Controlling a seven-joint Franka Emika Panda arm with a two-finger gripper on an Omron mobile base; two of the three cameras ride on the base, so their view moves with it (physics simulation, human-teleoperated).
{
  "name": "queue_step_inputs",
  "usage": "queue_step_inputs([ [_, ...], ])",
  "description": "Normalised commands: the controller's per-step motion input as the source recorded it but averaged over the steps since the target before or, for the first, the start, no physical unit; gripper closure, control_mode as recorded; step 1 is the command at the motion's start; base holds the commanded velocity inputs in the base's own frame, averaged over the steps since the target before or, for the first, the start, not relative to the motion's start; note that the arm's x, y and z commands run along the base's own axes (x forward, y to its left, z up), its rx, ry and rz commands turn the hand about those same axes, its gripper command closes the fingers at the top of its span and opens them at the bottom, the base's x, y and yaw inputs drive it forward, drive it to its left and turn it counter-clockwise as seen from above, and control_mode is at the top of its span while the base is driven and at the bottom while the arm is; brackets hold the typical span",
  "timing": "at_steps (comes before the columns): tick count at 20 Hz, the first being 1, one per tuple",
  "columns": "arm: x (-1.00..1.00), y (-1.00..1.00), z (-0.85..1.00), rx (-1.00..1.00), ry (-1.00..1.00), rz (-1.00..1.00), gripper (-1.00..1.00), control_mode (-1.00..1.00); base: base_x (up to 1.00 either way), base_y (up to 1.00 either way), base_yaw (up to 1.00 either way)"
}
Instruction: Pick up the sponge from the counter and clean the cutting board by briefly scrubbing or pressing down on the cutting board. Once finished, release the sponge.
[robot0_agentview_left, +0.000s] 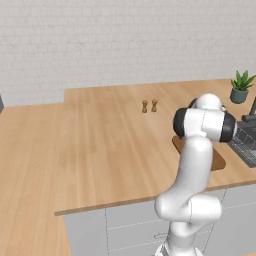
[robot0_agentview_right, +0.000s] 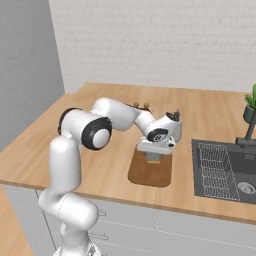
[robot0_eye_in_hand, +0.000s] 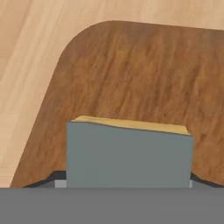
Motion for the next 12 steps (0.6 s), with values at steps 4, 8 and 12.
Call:
queue_step_inputs([
  [4, -0.33, 1.00, -0.45, -0.16, -0.07, -0.02, 1.00, -1.00, 0.00, 0.00, 0.00],
  [8, -0.39, 1.00, -0.33, -0.17, 0.01, 0.00, 1.00, -1.00, 0.00, 0.00, 0.00],
  [12, -0.18, 1.00, 0.00, -0.02, 0.26, 0.08, 1.00, -1.00, 0.00, 0.00, 0.00],
])
